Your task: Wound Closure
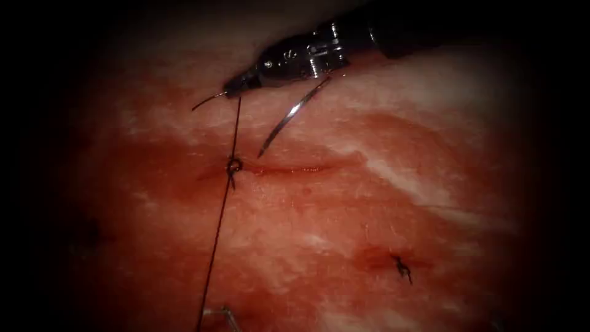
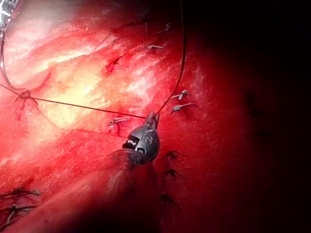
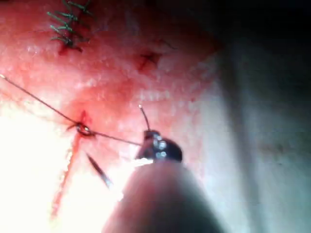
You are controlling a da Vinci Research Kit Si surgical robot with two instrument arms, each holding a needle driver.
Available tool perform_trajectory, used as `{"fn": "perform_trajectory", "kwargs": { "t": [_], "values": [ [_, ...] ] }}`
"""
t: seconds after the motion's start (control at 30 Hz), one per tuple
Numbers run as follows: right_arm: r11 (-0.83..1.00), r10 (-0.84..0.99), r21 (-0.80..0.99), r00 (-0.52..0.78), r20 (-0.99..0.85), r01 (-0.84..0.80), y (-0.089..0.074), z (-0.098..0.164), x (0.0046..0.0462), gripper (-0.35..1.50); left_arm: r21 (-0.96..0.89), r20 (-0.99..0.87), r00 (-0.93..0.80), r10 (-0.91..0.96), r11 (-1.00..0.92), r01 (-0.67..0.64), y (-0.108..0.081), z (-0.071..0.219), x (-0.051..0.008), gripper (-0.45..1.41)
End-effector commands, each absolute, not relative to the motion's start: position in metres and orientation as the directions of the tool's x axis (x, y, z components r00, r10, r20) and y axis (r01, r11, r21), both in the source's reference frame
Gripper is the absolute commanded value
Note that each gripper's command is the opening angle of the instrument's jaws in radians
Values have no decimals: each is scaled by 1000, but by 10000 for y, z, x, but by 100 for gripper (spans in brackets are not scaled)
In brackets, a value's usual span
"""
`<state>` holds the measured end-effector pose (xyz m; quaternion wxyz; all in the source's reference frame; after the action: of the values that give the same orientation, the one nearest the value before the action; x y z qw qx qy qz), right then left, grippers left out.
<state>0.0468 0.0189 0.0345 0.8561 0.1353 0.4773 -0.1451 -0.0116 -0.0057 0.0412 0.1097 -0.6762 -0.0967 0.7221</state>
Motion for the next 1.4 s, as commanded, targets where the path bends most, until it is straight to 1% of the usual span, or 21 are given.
{"fn": "perform_trajectory", "kwargs": {
  "t": [0.03,0.5,0.93,1.2,1.4],
  "values": [
    [920,-113,101,500,-859,380,187,349,474,-35,-295,-953,-62,296,-955,-23,-68,416,-123,-45],
    [928,-112,88,495,-861,362,201,352,470,-35,-327,-944,-48,327,-945,-1,-101,422,-143,-45],
    [937,-124,74,522,-844,341,208,390,475,-35,-352,-935,-47,351,-936,3,-112,442,-147,-45],
    [947,-115,74,542,-832,314,220,403,469,-35,-363,-931,-48,362,-932,6,-124,449,-150,-45],
    [932,-85,110,503,-860,346,201,399,476,-35,-370,-928,-44,369,-929,13,-116,445,-148,-45]
  ]
}}
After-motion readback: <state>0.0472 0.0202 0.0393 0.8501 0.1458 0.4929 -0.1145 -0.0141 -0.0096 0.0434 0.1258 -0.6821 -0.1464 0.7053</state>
